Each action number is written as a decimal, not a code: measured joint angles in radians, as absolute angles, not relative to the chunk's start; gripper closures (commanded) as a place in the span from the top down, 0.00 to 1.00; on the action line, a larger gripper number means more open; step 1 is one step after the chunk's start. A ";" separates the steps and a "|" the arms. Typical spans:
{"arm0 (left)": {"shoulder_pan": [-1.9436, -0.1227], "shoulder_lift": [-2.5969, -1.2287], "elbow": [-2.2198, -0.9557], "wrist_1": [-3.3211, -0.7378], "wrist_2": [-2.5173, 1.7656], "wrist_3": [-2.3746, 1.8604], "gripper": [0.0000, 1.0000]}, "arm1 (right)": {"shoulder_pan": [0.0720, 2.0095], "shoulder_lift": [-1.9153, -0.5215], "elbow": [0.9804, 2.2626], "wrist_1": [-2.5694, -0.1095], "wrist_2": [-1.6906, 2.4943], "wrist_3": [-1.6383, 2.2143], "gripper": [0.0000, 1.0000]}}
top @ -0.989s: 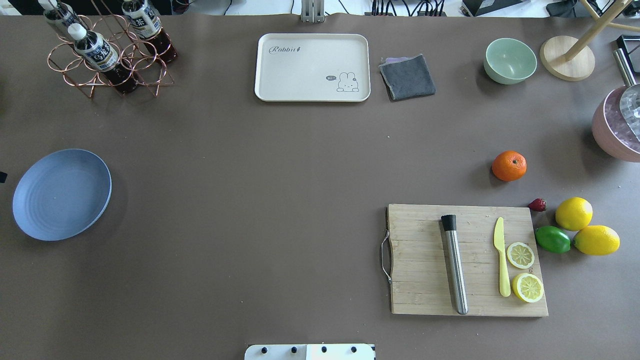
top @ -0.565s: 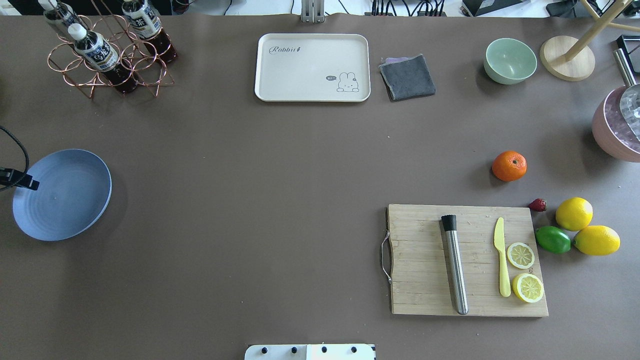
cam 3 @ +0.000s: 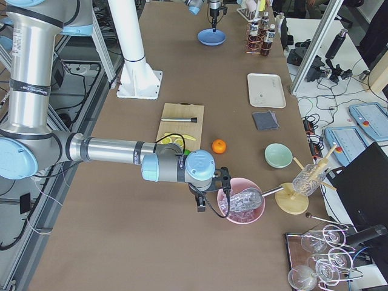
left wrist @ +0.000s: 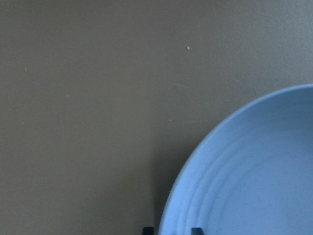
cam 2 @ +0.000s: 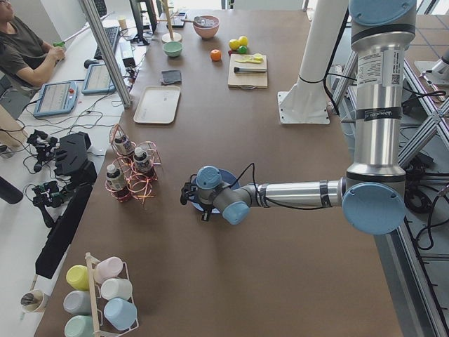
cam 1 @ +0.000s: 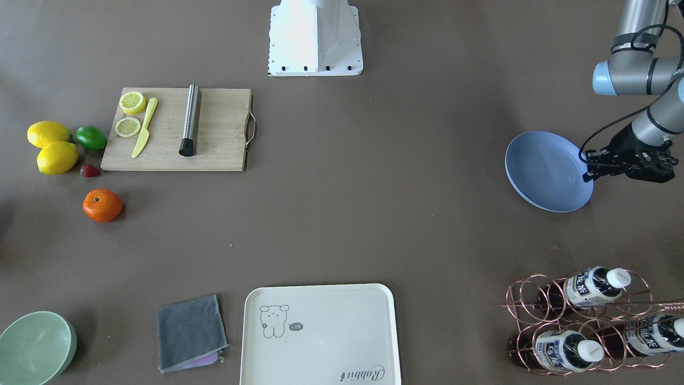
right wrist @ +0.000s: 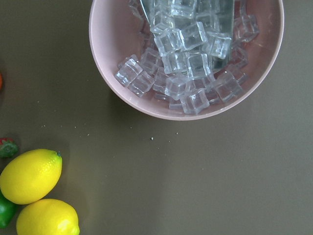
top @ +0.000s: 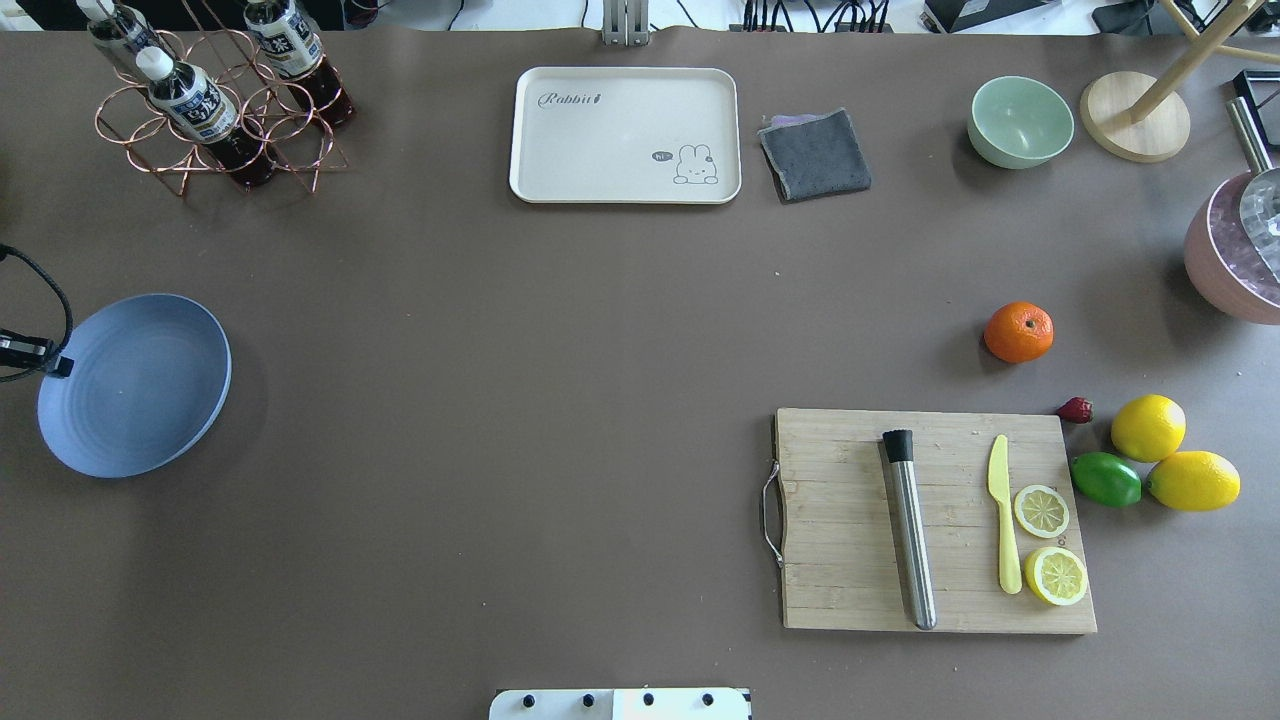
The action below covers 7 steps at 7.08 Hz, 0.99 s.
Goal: Pick orange to plate
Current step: 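Push the blue plate toward the table center with the left gripper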
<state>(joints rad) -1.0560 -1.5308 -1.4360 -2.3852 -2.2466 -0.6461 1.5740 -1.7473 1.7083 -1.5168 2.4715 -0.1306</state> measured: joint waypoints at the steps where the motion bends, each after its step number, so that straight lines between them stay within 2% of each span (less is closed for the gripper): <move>1: -1.056 -1.537 -1.457 -2.383 -2.255 -0.679 0.00 | 1.552 -1.731 1.711 -1.515 2.476 -0.089 1.00; 4: -0.982 -1.572 -1.637 -2.377 -2.276 -0.991 0.00 | 1.424 -1.635 1.714 -1.459 2.506 0.117 1.00; 7: -0.723 -1.788 -1.719 -2.292 -2.085 -1.368 0.00 | 1.234 -1.557 1.706 -1.271 2.413 0.456 1.00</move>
<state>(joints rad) -0.7229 -1.7881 -1.7186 -2.2923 -2.0853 -1.3681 1.2343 -1.5569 1.7064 -1.2709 2.4134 0.4560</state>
